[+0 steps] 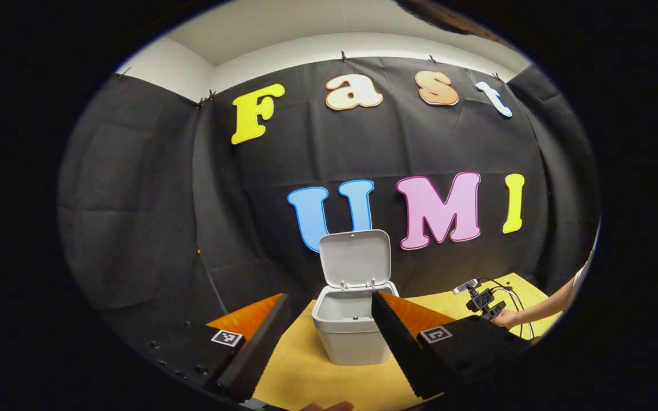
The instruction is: Press the lid of the desktop garbage bin to open it, pick up the crumpled paper on the desktop and throw it into the bin, then pick up the pop can on the desktop and drop it into the bin, and finally close the garbage bin lid.
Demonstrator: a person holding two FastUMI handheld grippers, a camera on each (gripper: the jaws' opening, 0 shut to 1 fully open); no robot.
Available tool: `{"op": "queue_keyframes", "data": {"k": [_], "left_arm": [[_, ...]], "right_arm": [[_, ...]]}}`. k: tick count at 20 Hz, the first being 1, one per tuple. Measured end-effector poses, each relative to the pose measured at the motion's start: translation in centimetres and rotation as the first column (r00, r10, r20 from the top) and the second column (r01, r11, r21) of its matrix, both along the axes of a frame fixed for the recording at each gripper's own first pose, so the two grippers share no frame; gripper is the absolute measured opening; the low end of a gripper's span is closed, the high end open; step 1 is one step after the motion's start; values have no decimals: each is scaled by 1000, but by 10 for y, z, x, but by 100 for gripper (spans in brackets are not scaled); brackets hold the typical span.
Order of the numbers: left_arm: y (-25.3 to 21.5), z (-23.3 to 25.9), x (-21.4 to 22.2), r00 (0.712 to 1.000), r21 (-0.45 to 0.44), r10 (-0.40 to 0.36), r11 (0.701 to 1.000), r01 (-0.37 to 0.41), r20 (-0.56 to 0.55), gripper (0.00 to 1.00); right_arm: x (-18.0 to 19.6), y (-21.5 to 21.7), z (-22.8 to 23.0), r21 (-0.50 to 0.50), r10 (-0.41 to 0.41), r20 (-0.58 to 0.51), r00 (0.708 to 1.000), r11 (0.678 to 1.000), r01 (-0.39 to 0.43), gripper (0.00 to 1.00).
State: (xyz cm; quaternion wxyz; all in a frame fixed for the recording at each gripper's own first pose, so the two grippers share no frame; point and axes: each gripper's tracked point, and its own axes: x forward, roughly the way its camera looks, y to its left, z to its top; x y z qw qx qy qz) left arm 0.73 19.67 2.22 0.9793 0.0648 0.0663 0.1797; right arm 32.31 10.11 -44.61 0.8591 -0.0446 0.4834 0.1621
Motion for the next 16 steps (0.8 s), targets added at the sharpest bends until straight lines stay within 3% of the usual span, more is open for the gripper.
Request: {"op": "queue_keyframes", "data": {"k": [2,3,4,7,10,16], "left_arm": [[3,-4,-1,1000,5,6,1000,-6,-10,96],[3,-5,-2,1000,-2,2,1000,-2,-10,96],[2,-6,-1,1000,-9,-2,1000,2,-10,96],[6,-11,2,1000,-21,-9,1000,9,-10,96],[7,-15,5,1000,-36,-17,999,17,-12,96],[1,-16,11,998,-41,-55,998,55,-1,96]], "right_arm": [[5,-11,4,-35,-23,20,1000,999,24,48],[1,-7,8,-12,-23,9,1000,1000,23,22],[-1,-7,15,-3,-20,15,1000,1000,20,35],[7,-5,55,24,-1,122,993,1000,-2,35],[15,12,123,130,-21,245,969,991,-11,34],[25,56,271,296,-36,490,871,947,-127,34]]}}
